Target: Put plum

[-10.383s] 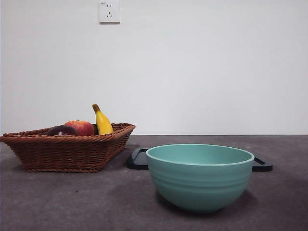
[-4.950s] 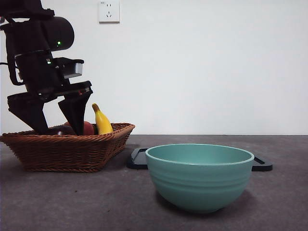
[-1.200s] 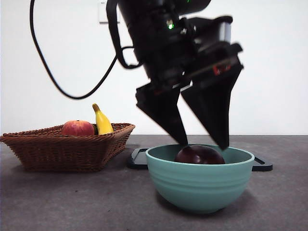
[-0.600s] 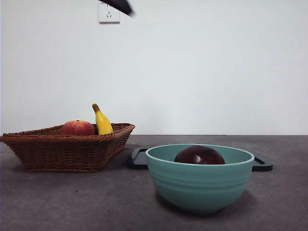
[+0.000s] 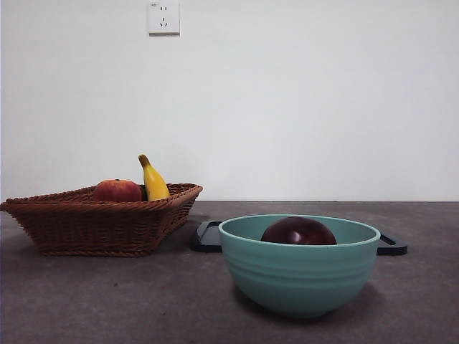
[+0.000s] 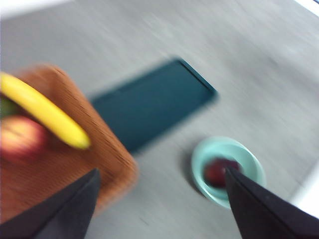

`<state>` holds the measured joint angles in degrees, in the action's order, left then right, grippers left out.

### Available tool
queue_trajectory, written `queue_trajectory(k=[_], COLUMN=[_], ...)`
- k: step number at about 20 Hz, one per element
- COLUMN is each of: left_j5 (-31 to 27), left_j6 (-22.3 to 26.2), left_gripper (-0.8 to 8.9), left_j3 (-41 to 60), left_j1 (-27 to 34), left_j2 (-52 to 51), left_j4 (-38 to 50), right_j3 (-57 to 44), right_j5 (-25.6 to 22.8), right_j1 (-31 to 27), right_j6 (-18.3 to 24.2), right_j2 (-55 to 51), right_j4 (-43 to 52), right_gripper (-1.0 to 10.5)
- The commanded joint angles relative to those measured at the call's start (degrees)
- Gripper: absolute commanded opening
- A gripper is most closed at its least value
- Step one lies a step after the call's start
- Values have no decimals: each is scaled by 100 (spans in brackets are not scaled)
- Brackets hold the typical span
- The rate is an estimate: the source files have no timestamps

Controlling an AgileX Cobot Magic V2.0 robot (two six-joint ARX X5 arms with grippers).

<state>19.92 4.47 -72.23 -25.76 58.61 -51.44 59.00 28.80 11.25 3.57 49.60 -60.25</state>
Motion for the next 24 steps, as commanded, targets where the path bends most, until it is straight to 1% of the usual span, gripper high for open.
queue_trajectory(k=[1, 4, 6, 8, 13, 18, 19, 21, 24], left_j5=[505, 1241, 1486, 1504, 1506, 1506, 1506, 1506, 1506], left_j6=[-4, -2, 2, 24, 48, 46, 46, 46, 46], left_gripper=[404, 403, 402, 402, 402, 402, 402, 402, 402], left_j3=[551, 1305, 1663, 1860, 1880, 1880, 1880, 1880, 1880], left_j1=[-24, -63, -63, -70, -74, -74, -74, -74, -74], left_j2=[-162, -328, -330, -326, -323, -323, -323, -323, -323], left_j4=[26, 22, 4, 2, 42, 76, 116, 195, 212], right_j3=[111, 111, 111, 111, 111, 83, 57, -103, -570], right_j5=[13, 13, 13, 11, 13, 13, 13, -39, -254], right_j1=[26, 26, 26, 26, 26, 81, 168, 428, 857], right_j6=[-50, -52, -52, -52, -59, -343, -378, -590, -968], right_j2=[48, 48, 48, 48, 50, 249, 358, 584, 907], right_j4=[28, 28, 33, 24, 15, 22, 44, 328, 1141], right_gripper=[410, 410, 409, 410, 410, 409, 409, 409, 409])
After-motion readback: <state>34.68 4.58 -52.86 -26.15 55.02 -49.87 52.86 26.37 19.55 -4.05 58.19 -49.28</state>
